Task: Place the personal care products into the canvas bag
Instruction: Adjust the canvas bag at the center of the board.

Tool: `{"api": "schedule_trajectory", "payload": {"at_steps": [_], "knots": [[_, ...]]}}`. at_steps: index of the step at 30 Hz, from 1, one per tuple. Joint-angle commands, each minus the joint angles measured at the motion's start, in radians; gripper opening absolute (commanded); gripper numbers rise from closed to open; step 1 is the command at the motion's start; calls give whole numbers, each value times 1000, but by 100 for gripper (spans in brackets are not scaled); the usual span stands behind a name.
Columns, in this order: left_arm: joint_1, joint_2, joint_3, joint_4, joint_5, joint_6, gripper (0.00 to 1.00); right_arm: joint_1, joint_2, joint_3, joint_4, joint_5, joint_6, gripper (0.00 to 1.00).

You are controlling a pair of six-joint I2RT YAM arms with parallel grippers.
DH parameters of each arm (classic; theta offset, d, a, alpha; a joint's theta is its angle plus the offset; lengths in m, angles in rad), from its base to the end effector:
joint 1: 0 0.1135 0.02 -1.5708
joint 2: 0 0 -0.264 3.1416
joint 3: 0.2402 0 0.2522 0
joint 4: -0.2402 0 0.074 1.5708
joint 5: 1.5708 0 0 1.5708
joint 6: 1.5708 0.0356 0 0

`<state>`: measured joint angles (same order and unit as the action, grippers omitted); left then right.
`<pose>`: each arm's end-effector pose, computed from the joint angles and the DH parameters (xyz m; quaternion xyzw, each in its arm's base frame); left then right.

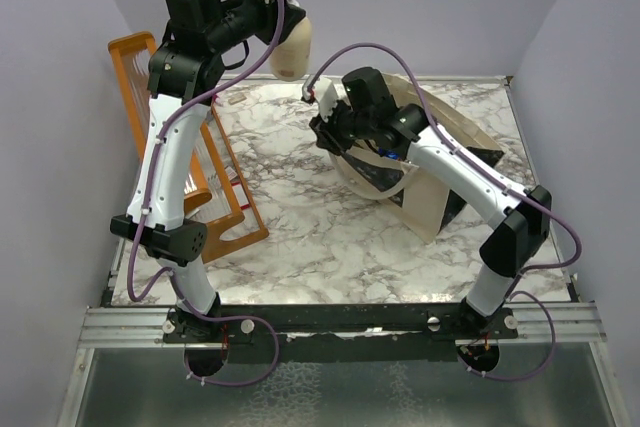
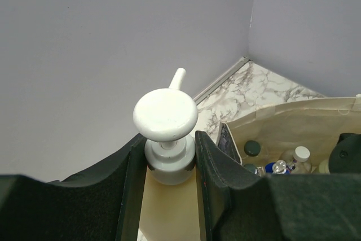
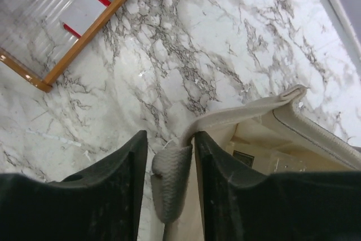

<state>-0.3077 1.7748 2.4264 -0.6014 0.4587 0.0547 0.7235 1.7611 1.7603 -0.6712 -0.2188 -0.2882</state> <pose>0.3170 -0.1173 0.5736 0.2830 0.6304 -0.2445 0.6803 0.2947 0.2706 0.3648 -0.4753 0.7602 0.1893 0.4004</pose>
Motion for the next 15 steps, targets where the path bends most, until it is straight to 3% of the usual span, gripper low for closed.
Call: {"api": "schedule_trajectory", "payload": {"at_steps": [1, 6, 10, 15], "knots": [[5, -63, 57, 178, 48, -39, 0, 22, -124, -64, 119, 10, -39, 43], [5, -55, 57, 193, 70, -60, 0, 15, -210, -117, 113, 25, -81, 63], [5, -47, 59, 203, 81, -77, 0, -10, -284, -157, 116, 22, -110, 71], [0, -19, 71, 243, 128, -147, 0, -122, -385, -164, 60, -148, -146, 77]]}}
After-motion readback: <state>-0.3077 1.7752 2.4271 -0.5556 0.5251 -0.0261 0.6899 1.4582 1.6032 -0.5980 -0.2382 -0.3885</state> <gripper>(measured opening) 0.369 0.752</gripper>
